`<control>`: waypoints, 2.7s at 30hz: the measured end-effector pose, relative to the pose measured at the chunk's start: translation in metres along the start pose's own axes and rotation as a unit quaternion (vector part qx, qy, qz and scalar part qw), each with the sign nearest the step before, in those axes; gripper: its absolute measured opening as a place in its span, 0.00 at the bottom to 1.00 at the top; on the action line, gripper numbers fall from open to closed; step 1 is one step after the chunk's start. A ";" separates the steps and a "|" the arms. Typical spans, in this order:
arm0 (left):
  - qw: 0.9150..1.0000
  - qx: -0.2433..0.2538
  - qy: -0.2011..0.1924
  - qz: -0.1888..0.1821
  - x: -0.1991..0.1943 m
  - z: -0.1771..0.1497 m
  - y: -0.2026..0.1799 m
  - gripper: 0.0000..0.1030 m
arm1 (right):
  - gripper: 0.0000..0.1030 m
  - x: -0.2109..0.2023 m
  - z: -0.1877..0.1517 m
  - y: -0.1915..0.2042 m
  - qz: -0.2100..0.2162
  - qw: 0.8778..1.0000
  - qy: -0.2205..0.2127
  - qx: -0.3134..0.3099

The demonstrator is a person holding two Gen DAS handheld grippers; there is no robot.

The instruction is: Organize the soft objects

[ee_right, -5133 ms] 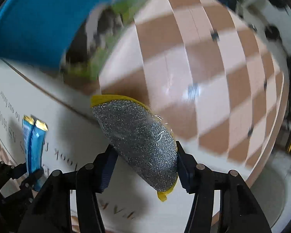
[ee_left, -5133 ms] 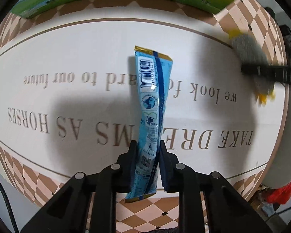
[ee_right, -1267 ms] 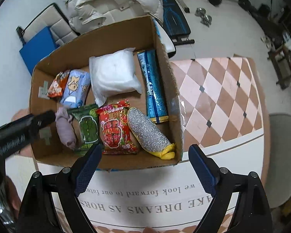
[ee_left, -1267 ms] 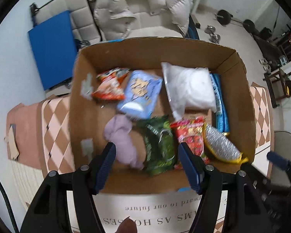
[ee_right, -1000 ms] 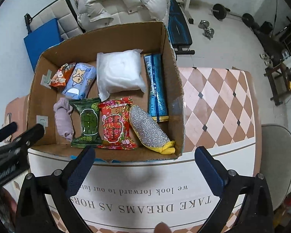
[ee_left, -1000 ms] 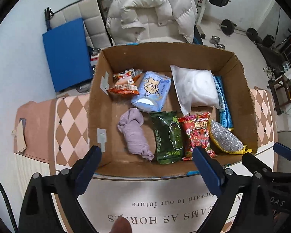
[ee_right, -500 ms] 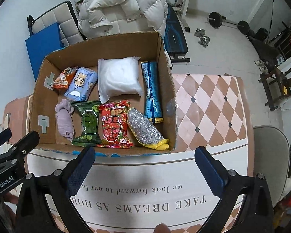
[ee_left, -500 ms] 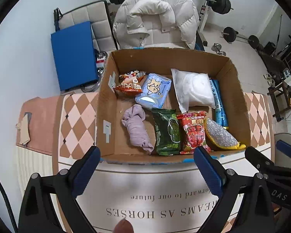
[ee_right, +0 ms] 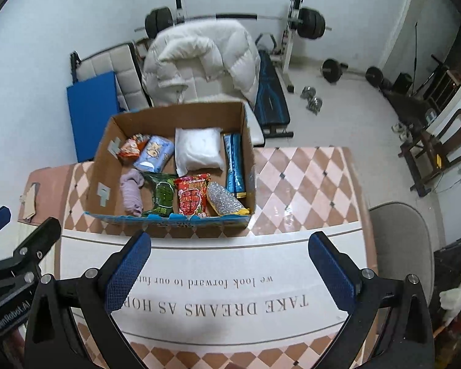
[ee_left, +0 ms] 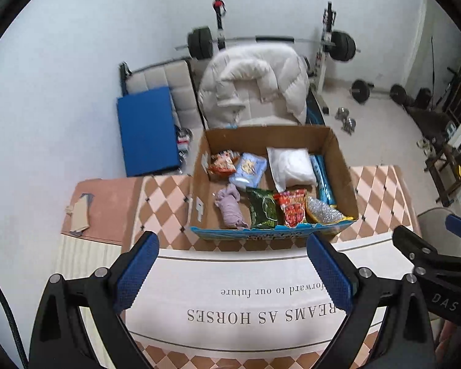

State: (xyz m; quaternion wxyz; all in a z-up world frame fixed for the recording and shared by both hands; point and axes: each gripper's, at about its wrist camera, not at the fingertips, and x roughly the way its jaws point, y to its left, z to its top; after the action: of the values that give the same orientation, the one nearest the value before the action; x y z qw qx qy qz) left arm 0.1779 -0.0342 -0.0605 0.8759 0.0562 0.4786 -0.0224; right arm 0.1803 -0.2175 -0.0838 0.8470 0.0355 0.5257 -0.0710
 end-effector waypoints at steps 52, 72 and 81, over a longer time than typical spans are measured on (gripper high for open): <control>0.996 -0.030 -0.082 -0.015 -0.134 -0.053 0.008 1.00 | 1.00 -0.212 -0.093 -0.005 -0.018 0.991 -0.135 -0.018; 0.995 -0.025 -0.091 -0.007 -0.130 -0.040 0.009 1.00 | 1.00 -0.185 -0.060 -0.001 -0.030 0.988 -0.149 -0.016; 0.996 -0.022 -0.089 -0.010 -0.128 -0.038 0.008 1.00 | 1.00 -0.186 -0.060 -0.002 -0.038 0.988 -0.152 -0.011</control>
State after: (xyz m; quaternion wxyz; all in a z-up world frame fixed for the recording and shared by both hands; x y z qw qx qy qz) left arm 0.0777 -0.0239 0.0279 0.9159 0.0303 0.3995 -0.0257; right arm 0.0457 -0.1960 0.0566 0.9141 -0.0054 0.3925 -0.1018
